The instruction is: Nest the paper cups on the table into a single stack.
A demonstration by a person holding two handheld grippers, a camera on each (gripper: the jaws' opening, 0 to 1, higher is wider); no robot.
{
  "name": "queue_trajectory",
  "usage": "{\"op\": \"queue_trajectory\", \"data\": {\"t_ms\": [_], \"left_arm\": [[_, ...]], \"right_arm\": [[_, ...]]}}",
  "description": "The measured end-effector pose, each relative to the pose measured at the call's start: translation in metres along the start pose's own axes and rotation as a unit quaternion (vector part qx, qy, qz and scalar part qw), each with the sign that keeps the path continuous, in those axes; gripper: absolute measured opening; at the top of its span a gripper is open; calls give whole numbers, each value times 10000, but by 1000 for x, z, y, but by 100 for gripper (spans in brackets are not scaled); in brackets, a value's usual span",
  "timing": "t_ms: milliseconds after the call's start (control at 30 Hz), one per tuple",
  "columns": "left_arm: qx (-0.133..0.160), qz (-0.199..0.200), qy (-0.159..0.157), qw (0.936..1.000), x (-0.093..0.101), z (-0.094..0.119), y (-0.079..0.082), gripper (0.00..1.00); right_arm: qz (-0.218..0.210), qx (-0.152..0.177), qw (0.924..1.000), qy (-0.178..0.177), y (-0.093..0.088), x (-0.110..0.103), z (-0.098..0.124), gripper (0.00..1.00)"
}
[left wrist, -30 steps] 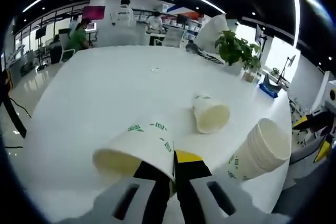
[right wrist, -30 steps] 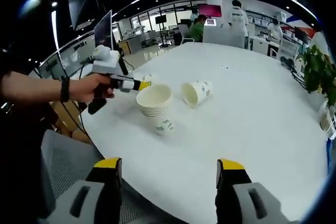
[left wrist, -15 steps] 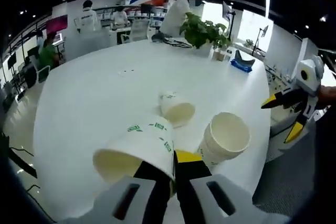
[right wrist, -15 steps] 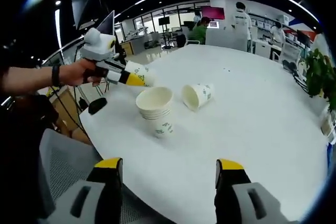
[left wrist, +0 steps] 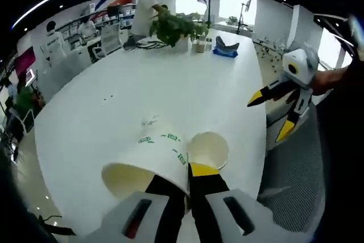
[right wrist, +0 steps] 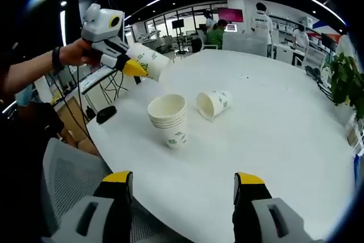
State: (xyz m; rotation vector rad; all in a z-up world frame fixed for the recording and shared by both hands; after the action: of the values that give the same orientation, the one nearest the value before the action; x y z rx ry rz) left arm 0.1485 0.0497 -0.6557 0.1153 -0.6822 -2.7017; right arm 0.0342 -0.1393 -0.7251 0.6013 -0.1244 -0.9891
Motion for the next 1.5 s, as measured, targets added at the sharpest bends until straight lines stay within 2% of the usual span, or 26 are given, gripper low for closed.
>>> {"op": "queue_trajectory", "data": {"t_ms": [67,167,267,333,500,600,767,1000,1233,1367,1500], "left_arm": [[-204,-256,-72,9994,0,-3,0,0],[-549,-632,-178,9963,13,-3,6,0],[-744,-760,-222,9941,14,-4,9,0],[-871,-860,-325,9919,21,-5,13,0],[-1357,-1256,-401,9819,24,-12,15,0],[-1654,-1548,-348,9734,26,-19,15,0],[-1795,-1780,-367,9668,35,-26,21,0],[-2163,-2198,-346,9506,38,-38,18,0],[-2357,-2389,-330,9414,40,-44,16,0],[-2554,-2561,-321,9317,40,-47,16,0],[-2611,-2657,-346,9274,43,-51,17,0]], "right_arm": [[-1,-5,10000,3,-1,0,1,72],[-3,-2,10000,-8,-2,0,2,72],[-18,-2,10000,2,-3,0,2,72],[-34,-34,10000,0,-4,0,1,72],[-49,-16,10000,-12,-6,0,1,72],[-54,-14,10000,-7,-8,0,2,72],[-66,-1,10000,-2,-10,-1,2,72],[-101,0,9999,-1,-13,0,2,72],[-124,27,9999,8,-12,0,2,72],[-134,42,9999,30,-12,-1,1,72],[-109,37,9999,54,-12,-2,0,72]]}}
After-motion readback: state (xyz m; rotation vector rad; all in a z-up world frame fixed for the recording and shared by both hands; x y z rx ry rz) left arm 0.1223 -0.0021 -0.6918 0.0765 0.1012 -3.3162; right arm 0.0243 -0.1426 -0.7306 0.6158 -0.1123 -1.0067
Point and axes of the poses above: the point that each gripper's makers call its tool centre point, and the gripper's own axes: z roughly backward along the fingers, x roughly to its right, y roughly out of its top, the point moved 5 cm from there along z, roughly backward along the fingers, and after that the axes turned 15 degrees about -x, right-handed, at the moved point
